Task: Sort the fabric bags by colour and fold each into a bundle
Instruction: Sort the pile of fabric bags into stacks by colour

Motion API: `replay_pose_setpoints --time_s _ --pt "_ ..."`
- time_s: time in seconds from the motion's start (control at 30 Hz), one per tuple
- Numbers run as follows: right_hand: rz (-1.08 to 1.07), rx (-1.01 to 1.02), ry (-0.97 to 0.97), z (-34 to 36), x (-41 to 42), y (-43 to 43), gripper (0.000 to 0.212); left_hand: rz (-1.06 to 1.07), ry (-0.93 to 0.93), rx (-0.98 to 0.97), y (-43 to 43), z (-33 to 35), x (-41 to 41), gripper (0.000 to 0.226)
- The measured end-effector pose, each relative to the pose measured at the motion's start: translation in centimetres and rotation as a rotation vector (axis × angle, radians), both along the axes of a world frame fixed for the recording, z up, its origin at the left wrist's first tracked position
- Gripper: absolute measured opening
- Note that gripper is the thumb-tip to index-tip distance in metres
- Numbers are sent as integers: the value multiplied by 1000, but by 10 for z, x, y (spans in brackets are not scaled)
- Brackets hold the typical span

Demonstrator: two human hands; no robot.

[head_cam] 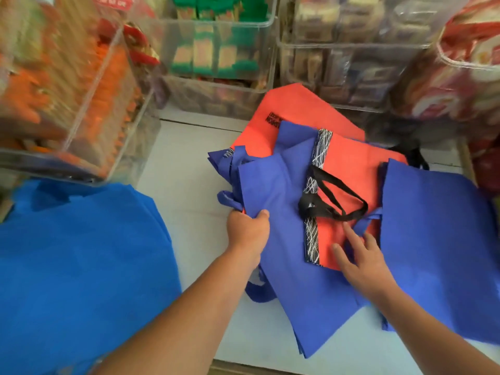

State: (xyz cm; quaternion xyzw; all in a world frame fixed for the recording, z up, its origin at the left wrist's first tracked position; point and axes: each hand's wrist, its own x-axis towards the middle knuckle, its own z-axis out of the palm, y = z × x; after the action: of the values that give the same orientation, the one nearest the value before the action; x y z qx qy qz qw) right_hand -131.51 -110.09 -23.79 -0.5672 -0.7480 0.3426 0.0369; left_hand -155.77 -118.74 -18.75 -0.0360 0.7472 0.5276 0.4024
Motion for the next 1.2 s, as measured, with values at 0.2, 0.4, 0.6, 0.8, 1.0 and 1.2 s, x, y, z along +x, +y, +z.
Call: replay_pose_setpoints --time_s 0.2,0.4,0.6,0.8,1.0,1.2 --pt "60 68 -179 11 13 -19 58 151 107 -59 -84 25 15 10" --pt "55 257 -121 32 5 -72 31 300 138 -164 -171 19 76 4" --pt "348 0 1 25 40 -124 57 389 71 -125 -240 21 124 26" --pt "188 327 -15 17 81 -123 50 164 597 -372 -255 17 123 65" --pt "-15 -26 -325 3 118 -93 49 -252 151 -185 -148 -6 154 42" --pt "147 -94 -270 -29 129 -68 63 -205 118 -135 -86 -20 145 6"
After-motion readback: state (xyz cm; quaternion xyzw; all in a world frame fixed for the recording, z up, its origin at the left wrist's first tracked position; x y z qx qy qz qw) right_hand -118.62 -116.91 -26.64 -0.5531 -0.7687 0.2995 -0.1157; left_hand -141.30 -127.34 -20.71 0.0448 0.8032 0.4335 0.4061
